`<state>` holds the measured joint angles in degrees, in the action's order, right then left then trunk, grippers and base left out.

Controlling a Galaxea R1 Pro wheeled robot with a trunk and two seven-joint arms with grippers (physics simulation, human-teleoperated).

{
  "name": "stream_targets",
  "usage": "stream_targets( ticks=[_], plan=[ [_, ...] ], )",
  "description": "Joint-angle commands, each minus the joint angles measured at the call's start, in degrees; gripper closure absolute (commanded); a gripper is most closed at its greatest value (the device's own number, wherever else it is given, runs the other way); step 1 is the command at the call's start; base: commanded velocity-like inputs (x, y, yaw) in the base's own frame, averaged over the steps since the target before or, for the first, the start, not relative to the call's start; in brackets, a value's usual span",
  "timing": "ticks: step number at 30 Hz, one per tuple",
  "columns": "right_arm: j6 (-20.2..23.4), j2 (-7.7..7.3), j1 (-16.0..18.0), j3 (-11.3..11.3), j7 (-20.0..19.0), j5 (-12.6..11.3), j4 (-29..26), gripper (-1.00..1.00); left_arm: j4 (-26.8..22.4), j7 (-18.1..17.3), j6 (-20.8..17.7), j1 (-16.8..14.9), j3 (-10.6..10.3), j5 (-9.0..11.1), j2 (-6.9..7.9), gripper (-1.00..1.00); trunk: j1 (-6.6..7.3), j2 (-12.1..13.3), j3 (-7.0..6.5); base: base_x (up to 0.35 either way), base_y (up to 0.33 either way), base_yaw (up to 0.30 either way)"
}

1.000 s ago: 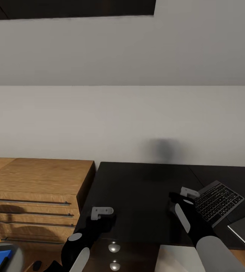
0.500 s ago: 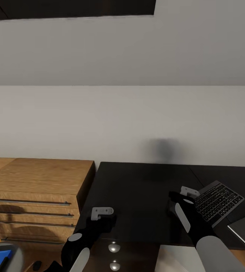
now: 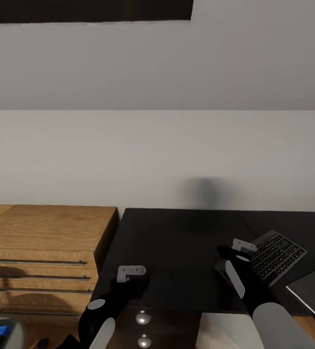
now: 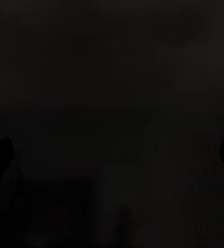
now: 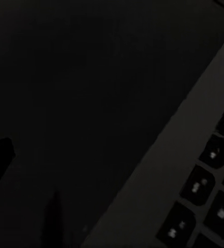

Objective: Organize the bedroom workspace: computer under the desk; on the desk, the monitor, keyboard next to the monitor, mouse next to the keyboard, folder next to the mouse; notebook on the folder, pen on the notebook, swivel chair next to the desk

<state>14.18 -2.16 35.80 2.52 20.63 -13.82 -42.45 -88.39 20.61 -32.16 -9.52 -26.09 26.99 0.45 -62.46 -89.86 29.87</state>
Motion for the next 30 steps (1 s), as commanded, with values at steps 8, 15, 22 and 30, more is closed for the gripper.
stream_targets(
  ticks=[8,15,22,30],
  plan=[
    [0.23,-0.04,0.02,-0.07,0.29,-0.46,-0.09,-1.0,-0.11,0.57,-0.11,-0.06,-0.1,0.61,0.06,-1.0,0.0,-0.03,0.01,0.0,0.0,-0.145],
    [0.23,-0.04,0.04,-0.06,0.29,-0.43,-0.04,-1.0,-0.11,0.57,-0.1,-0.06,-0.1,0.61,0.08,-1.0,0.0,-0.03,0.0,0.0,0.0,-0.085],
    [0.23,0.04,0.04,-0.14,0.29,-0.46,0.01,-1.0,-0.1,0.57,-0.15,-0.06,-0.07,0.61,0.08,-1.0,0.0,-0.03,0.0,0.0,0.0,-0.153],
    [0.31,0.12,-0.02,-0.16,0.22,-0.47,0.16,-1.0,-0.08,0.57,-0.17,-0.06,-0.03,0.61,0.08,-1.0,0.0,-0.03,0.0,0.001,0.0,-0.034]
  ],
)
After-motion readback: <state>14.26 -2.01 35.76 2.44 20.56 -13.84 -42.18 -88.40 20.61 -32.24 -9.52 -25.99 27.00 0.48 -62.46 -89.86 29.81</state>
